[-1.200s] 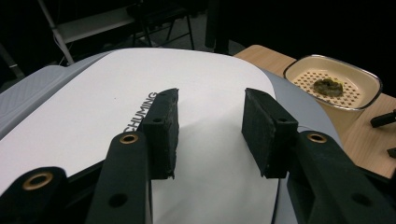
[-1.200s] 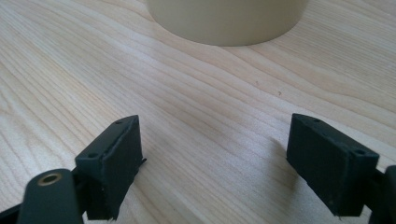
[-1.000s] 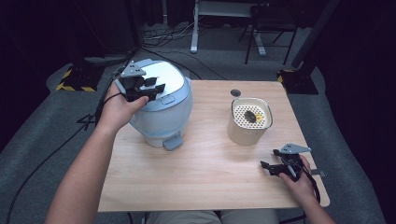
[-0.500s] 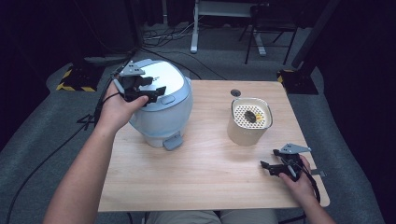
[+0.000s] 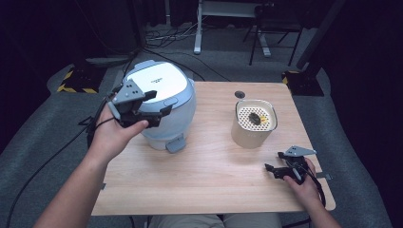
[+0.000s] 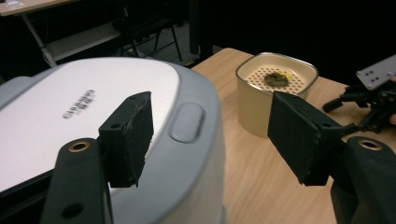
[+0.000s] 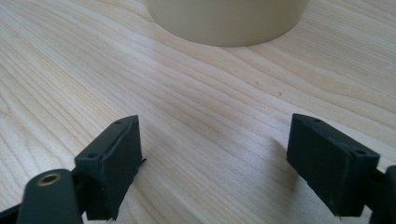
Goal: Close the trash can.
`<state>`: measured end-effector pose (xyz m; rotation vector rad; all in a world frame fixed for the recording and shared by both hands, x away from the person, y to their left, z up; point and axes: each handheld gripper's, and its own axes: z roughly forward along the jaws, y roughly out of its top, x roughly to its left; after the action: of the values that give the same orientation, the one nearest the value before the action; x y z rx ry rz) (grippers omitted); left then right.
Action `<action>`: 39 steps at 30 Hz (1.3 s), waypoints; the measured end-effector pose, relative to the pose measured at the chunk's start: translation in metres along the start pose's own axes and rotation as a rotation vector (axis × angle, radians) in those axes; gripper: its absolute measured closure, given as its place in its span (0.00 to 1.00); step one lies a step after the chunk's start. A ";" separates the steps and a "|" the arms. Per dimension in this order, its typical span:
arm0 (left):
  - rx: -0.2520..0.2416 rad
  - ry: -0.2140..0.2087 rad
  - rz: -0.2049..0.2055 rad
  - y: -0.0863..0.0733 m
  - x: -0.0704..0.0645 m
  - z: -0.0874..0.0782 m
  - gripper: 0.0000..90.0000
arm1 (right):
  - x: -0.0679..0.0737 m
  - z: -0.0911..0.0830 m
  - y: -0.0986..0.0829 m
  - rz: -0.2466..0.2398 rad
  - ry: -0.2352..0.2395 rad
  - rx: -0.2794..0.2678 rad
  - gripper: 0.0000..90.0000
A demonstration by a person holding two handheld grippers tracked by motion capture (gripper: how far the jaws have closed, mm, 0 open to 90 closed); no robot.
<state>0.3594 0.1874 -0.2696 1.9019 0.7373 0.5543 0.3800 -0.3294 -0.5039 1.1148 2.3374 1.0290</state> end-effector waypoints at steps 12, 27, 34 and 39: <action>0.011 -0.045 0.023 -0.046 -0.029 0.005 0.35 | 0.000 0.001 0.001 -0.001 0.002 0.001 0.20; 0.081 -0.062 -0.026 -0.111 -0.034 0.037 0.34 | 0.000 0.001 0.001 -0.004 0.001 0.002 0.19; 0.135 -0.059 -0.057 -0.142 -0.033 0.052 0.33 | 0.000 0.001 0.001 -0.003 0.001 0.002 0.19; 0.155 -0.061 -0.091 -0.158 -0.032 0.059 0.33 | 0.000 0.001 0.001 -0.003 0.000 0.002 0.19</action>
<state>0.3362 0.1802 -0.4395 2.0073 0.8422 0.3900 0.3811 -0.3280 -0.5040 1.1118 2.3399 1.0259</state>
